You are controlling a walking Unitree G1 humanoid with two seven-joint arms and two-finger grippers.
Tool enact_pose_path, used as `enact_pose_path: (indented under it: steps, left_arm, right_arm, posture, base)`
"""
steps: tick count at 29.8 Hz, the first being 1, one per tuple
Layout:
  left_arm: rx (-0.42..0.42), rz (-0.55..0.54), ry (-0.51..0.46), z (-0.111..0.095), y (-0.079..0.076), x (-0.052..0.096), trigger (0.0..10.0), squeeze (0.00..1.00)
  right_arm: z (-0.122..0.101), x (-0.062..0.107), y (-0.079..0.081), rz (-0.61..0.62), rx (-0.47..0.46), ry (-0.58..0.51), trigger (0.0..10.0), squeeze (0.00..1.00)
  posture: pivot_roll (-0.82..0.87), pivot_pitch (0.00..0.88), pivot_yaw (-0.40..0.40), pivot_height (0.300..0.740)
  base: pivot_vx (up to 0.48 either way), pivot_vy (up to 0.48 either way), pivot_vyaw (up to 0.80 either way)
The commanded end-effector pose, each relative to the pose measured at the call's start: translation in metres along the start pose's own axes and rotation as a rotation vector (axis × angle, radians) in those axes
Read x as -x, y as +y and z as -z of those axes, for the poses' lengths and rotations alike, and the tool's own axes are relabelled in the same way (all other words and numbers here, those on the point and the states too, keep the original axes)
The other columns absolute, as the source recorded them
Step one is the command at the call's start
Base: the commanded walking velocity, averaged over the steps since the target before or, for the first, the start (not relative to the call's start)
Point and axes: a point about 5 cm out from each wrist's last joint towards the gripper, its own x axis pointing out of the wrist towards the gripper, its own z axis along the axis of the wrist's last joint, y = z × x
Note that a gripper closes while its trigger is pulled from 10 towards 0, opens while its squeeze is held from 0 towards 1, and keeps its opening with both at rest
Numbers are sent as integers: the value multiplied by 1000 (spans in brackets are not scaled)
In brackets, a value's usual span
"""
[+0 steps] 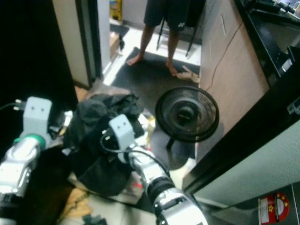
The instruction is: Clothes washing
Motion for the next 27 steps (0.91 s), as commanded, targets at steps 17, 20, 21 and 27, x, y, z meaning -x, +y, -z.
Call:
enact_pose_path:
  steps: [17,20,21,27]
  left_arm:
    - [8,18,51,11,-7,27,10000,0]
    - [5,25,47,9,-8,25,10000,0]
    - [5,25,47,9,-8,25,10000,0]
    - [4,39,41,3,-12,26,10000,0]
  right_arm:
    - [28,12,-4,-5,-82,50,0,0]
    - [27,15,-8,10,-104,25,0,0]
    - [27,15,-8,10,-104,25,0,0]
    - [17,22,-26,60,-149,-82,0,0]
  posture:
    - [198,233,-98,740]
    - [191,229,-91,740]
    - [191,229,-91,740]
    - [178,217,-81,740]
  base:
    - [0,0,0]
    - [0,0,0]
    - [0,0,0]
    - [0,0,0]
